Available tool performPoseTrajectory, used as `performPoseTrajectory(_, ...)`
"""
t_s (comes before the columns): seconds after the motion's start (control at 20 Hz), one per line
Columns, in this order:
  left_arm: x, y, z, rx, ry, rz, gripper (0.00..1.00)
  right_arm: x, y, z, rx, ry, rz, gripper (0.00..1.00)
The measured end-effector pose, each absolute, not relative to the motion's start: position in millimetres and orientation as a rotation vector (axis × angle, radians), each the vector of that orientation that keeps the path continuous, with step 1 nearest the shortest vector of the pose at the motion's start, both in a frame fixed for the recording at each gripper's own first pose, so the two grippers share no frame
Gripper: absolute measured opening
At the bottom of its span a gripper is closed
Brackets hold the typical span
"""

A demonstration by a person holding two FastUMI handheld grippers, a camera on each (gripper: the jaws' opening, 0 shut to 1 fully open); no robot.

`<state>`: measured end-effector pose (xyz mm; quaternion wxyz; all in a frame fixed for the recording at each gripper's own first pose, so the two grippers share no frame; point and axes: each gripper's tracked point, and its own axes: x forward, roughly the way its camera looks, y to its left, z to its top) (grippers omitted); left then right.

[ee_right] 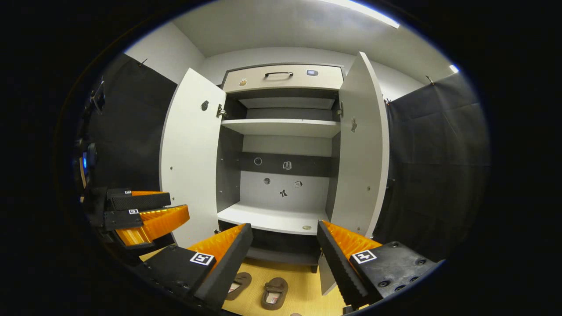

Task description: Grab one shoe with the right hand and put it into the shoe cabinet, grab the other shoe with the left hand and put it into the shoe cabinet; then close the right door with the right hand and the left door with the left hand.

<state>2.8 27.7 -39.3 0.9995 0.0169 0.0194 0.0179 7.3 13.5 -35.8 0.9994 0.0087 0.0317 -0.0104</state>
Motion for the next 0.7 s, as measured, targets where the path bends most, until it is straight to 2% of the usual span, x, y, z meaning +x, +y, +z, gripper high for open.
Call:
performPoseTrajectory(0.15,-2,40,-42,0.032,0.038,0.036,0.89,12,33,-63,0.022,0.104,0.011,0.95)
performPoseTrajectory(0.25,-4,47,-46,0.035,0.041,0.026,0.89,18,42,-84,0.016,0.136,0.014,0.98)
performPoseTrajectory(0.45,-6,59,-56,0.016,0.053,0.002,0.89,22,60,-140,0.024,0.242,0.018,0.98)
performPoseTrajectory(0.7,-4,79,-64,0.008,0.058,0.031,0.89,24,65,-208,0.055,0.357,0.004,0.97)
